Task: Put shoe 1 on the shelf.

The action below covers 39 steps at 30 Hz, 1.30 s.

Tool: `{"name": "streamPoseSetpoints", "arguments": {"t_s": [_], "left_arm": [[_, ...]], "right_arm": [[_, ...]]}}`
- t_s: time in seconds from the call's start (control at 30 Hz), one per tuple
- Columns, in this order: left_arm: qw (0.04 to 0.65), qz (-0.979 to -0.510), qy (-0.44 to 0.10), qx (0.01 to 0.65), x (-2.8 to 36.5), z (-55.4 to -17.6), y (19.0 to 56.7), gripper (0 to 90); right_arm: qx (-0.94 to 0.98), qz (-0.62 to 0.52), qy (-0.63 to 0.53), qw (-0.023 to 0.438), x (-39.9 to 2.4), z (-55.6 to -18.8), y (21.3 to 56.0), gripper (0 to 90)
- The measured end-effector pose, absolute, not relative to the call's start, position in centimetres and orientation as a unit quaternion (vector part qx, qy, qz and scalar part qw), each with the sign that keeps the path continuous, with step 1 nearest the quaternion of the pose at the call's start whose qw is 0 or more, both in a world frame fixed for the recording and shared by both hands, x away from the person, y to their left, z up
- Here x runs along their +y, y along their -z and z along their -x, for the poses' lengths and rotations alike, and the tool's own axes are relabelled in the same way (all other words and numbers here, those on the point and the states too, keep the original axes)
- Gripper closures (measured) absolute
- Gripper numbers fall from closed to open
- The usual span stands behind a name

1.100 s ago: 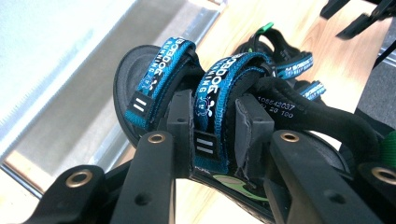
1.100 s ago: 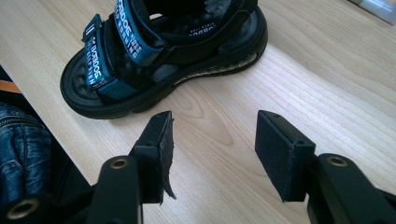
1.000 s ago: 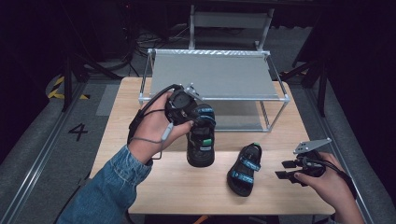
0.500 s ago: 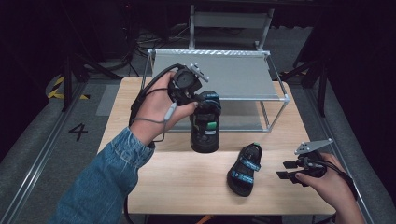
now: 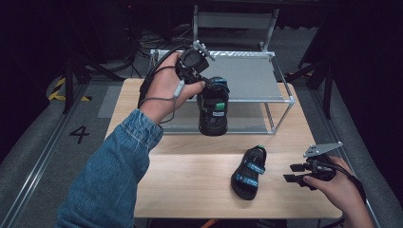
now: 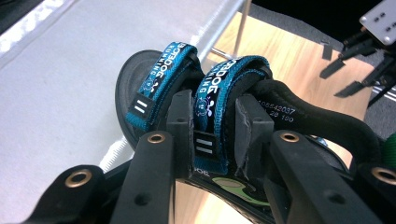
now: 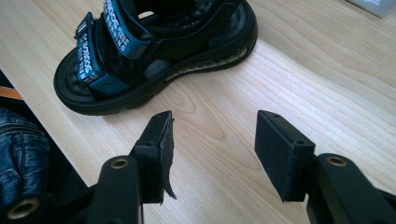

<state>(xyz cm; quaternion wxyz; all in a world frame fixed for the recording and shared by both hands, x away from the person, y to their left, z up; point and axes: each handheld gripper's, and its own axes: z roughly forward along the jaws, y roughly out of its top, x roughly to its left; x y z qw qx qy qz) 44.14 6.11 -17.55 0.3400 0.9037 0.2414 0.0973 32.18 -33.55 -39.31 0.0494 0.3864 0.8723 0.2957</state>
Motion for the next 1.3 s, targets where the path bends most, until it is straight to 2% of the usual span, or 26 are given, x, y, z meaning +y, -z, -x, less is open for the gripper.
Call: {"name": "streamPoseSetpoints", "arguments": {"t_s": [0.73, 1.3], "left_arm": [[0.356, -0.888, -0.115, 0.267, 5.9, -52.8, 18.3, 71.1], [0.354, -0.890, -0.103, 0.269, 6.3, -56.9, 20.5, 71.2]], "right_arm": [[0.863, -0.398, -0.307, 0.052, -34.9, -31.4, 39.1, 48.5], [0.856, -0.415, -0.304, 0.049, -35.9, -30.9, 39.8, 48.5]]}}
